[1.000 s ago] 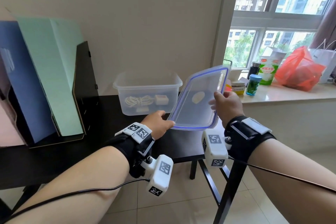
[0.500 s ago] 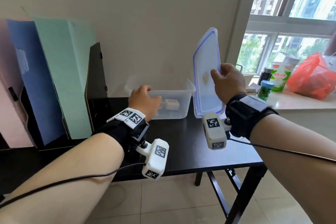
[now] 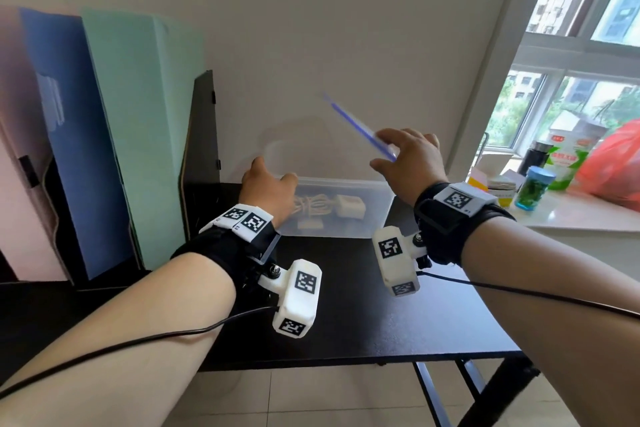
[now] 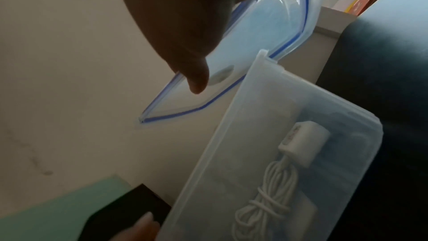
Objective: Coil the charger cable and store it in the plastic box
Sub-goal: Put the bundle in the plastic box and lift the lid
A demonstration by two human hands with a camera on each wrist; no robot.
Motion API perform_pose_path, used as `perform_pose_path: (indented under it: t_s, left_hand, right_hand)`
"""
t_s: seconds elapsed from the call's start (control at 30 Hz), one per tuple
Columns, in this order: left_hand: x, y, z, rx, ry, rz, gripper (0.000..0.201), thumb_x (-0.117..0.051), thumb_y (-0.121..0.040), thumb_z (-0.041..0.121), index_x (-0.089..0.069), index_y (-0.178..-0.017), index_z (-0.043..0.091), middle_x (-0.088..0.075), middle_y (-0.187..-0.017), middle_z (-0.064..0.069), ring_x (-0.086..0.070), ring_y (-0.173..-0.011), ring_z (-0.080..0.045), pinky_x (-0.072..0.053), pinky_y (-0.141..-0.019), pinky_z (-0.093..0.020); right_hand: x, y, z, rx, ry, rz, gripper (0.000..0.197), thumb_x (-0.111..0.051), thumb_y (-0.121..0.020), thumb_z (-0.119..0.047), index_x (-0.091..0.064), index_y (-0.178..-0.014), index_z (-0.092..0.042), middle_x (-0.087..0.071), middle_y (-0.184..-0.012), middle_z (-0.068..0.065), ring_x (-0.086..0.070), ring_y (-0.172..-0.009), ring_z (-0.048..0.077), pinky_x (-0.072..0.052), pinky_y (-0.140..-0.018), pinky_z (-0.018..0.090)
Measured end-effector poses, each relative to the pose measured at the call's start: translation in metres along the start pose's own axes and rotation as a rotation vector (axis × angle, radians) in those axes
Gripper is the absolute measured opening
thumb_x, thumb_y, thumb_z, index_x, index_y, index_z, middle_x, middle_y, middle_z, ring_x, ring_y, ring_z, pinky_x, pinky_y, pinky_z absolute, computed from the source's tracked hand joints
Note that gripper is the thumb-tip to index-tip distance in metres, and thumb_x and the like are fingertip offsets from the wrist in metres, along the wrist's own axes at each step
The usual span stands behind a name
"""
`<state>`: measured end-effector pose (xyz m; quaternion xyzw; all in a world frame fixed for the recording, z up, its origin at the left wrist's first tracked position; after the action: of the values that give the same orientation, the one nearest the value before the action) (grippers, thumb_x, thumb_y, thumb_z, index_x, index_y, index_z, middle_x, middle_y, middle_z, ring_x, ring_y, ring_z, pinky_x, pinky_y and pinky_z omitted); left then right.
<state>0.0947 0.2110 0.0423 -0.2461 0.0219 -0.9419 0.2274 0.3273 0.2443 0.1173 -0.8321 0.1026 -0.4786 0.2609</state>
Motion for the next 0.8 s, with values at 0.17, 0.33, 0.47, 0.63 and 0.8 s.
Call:
perform_pose_path:
  t_s: [0.17, 0.33, 0.47, 0.63, 0.8]
  left_hand:
    - [-0.002, -0.003, -0.006, -0.018, 0.027, -0.004, 0.065, -0.049, -0.089, 0.038, -0.028, -0.143, 0.01, -0.032, -0.147, -0.016, -0.041, -0.128, -0.032, -0.033, -0.105, -0.035]
    - [-0.001, -0.007, -0.012, -0.022, 0.079, -0.016, 0.069, -0.056, -0.085, 0.037, -0.026, -0.144, 0.016, -0.029, -0.146, -0.012, -0.042, -0.127, -0.029, -0.034, -0.103, -0.033]
    - [0.0, -0.008, -0.014, -0.065, 0.152, -0.006, 0.062, -0.064, -0.076, 0.025, -0.037, -0.132, 0.022, -0.038, -0.133, -0.008, -0.051, -0.113, -0.026, -0.042, -0.097, -0.033]
    - [0.0, -0.008, -0.015, -0.058, 0.237, -0.016, 0.098, -0.069, -0.073, 0.017, -0.005, -0.146, 0.033, -0.035, -0.144, -0.01, -0.048, -0.124, -0.027, -0.042, -0.106, -0.043]
    - [-0.001, -0.006, -0.014, -0.075, 0.086, -0.026, 0.087, -0.063, -0.084, 0.025, -0.006, -0.149, 0.032, -0.026, -0.147, -0.011, -0.046, -0.125, -0.028, -0.037, -0.104, -0.032]
  right_hand:
    - [-0.026, -0.001, -0.011, 0.106, 0.07, -0.116, 0.044, -0.065, -0.081, -0.033, -0.054, -0.124, -0.038, -0.055, -0.132, -0.01, -0.036, -0.121, 0.021, -0.031, -0.098, 0.032]
    - [-0.037, -0.001, -0.026, 0.189, 0.041, -0.158, 0.043, -0.066, -0.08, -0.035, -0.057, -0.121, -0.04, -0.056, -0.131, -0.012, -0.039, -0.119, 0.021, -0.03, -0.103, 0.035]
    - [-0.041, 0.001, -0.033, 0.221, 0.046, -0.183, 0.041, -0.065, -0.082, -0.033, -0.057, -0.122, -0.039, -0.057, -0.131, -0.013, -0.04, -0.119, 0.021, -0.027, -0.102, 0.034]
    - [-0.044, 0.005, -0.031, 0.226, 0.048, -0.189, 0.042, -0.066, -0.081, -0.033, -0.057, -0.122, -0.039, -0.057, -0.132, -0.011, -0.04, -0.12, 0.022, -0.029, -0.102, 0.035]
    - [-0.05, 0.013, -0.028, 0.227, 0.09, -0.226, 0.04, -0.064, -0.082, -0.032, -0.058, -0.121, -0.037, -0.056, -0.131, -0.013, -0.04, -0.12, 0.021, -0.031, -0.099, 0.032]
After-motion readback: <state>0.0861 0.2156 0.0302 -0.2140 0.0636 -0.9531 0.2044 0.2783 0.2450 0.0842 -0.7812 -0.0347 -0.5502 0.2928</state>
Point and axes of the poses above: each hand's wrist, its own y-axis away from the middle knuckle, its own x-axis out of the back of the hand, z = x × y, the point moved 8 cm from there along -y, towards the middle knuckle
